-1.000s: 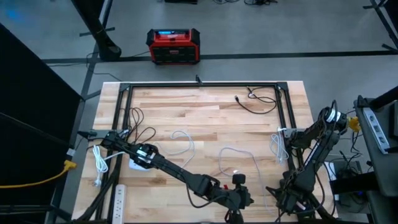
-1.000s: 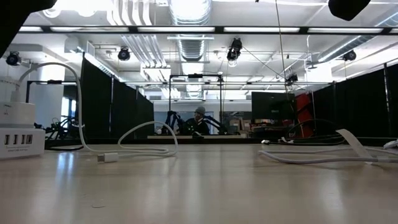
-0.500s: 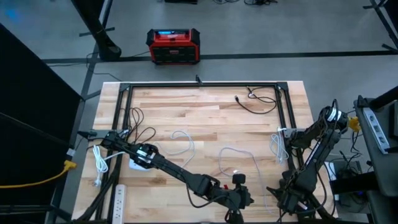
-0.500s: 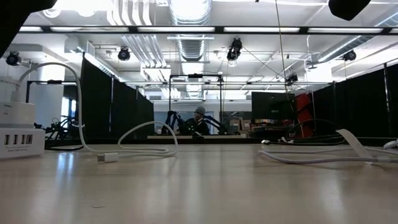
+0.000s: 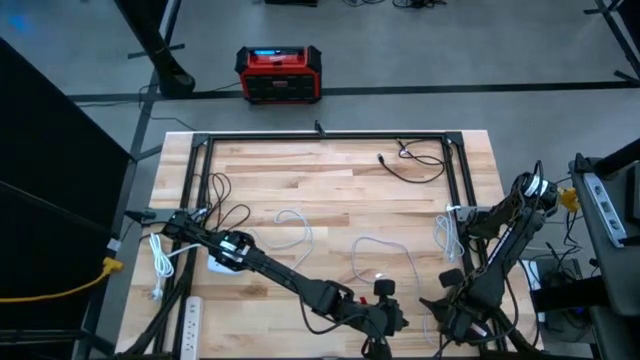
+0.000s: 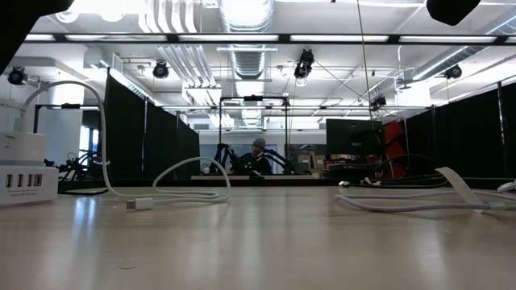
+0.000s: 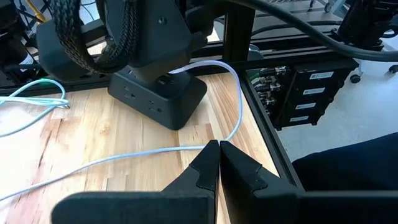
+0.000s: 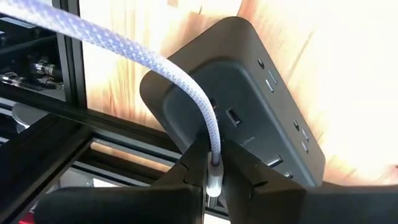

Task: Insert USB
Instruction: Insert the purple charger cable into the black outlet extension

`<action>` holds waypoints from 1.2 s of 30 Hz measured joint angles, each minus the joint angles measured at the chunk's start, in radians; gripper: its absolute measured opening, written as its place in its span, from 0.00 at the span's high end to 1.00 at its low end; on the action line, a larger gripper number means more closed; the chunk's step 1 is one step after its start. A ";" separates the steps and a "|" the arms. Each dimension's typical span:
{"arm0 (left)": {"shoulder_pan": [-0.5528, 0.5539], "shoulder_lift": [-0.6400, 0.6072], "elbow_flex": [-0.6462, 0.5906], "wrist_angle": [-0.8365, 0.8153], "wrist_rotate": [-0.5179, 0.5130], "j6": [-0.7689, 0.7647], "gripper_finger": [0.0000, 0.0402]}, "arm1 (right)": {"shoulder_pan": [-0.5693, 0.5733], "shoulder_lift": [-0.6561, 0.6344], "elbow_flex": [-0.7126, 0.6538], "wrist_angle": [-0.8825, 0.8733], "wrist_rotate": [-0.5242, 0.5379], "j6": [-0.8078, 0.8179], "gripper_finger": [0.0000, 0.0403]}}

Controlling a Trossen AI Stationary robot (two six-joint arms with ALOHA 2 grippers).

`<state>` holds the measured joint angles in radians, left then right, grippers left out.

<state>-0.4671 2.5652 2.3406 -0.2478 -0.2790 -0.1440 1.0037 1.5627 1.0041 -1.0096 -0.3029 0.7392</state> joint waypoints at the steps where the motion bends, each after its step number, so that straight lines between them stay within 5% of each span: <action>1: 0.000 0.000 0.000 0.000 0.000 0.000 1.00 | 0.001 0.000 0.005 -0.001 0.001 -0.003 0.96; 11: -0.001 0.000 0.000 -0.002 0.000 0.000 1.00 | 0.002 -0.010 0.130 -0.007 0.176 -0.047 0.96; 16: -0.002 0.000 0.000 -0.003 0.000 0.000 1.00 | 0.019 -0.020 0.153 -0.008 0.150 -0.013 0.96; 25: -0.003 0.000 0.000 -0.003 0.000 0.000 1.00 | 0.075 0.001 0.080 -0.003 -0.051 0.120 0.96; 36: -0.003 0.000 0.000 0.002 0.000 0.000 1.00 | 0.069 0.062 -0.034 -0.015 0.012 0.037 0.96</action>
<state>-0.4706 2.5652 2.3405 -0.2459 -0.2790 -0.1444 1.0727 1.6251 0.9705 -1.0246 -0.2911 0.7761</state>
